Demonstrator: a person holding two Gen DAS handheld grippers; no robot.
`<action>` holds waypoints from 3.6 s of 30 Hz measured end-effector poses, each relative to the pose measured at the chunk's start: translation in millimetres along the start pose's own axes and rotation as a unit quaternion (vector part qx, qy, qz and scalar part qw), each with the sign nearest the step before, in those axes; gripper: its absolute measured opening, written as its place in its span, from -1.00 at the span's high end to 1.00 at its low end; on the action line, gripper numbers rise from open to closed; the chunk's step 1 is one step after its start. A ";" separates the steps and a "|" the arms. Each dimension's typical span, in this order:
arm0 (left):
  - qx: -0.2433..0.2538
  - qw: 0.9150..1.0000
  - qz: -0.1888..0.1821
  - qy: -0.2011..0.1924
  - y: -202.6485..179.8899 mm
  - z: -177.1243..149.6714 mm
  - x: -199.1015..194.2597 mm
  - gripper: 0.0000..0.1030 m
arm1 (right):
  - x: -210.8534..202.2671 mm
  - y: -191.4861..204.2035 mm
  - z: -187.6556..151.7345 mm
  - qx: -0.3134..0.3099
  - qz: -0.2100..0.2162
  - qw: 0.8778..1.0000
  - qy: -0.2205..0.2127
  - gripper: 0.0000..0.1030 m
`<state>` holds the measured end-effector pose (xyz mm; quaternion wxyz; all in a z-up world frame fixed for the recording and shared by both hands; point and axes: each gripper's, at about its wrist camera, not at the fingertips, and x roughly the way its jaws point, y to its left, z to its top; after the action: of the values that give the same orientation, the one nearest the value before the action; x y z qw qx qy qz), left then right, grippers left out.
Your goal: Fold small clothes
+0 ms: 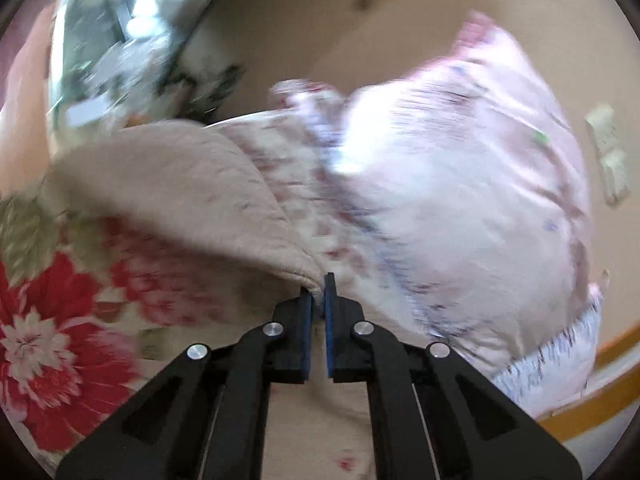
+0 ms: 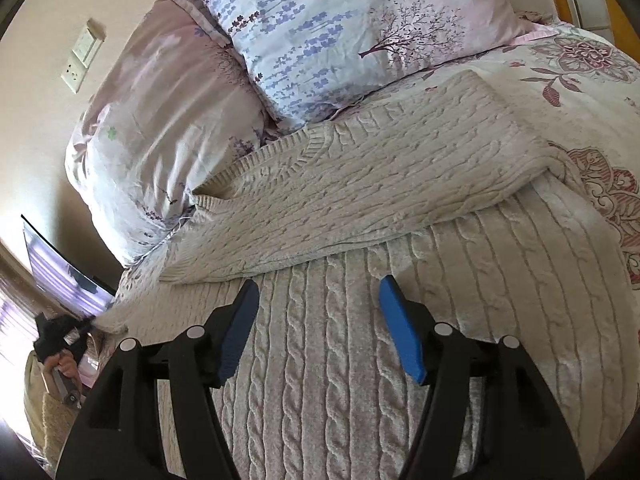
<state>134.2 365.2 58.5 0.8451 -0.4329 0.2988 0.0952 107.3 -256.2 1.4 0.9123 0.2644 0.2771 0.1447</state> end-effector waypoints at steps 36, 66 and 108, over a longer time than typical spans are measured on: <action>0.168 0.958 -0.116 0.200 -123.8 -174.3 83.1 0.39 | 43.7 193.2 10.0 -0.374 0.035 0.926 0.043 -0.04; 0.125 0.965 -0.109 0.204 -87.3 -169.3 91.9 0.58 | 9.7 15.3 49.1 0.031 -0.078 0.996 -0.009 0.56; 0.201 0.941 -0.137 0.235 -61.1 -182.5 7.6 0.02 | -79.7 -61.6 32.3 0.047 -0.022 0.998 0.037 -0.05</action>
<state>88.9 183.4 13.8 0.8253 -0.3009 0.4392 -0.1882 69.2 -352.3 23.8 0.8908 0.2956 0.3233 0.1210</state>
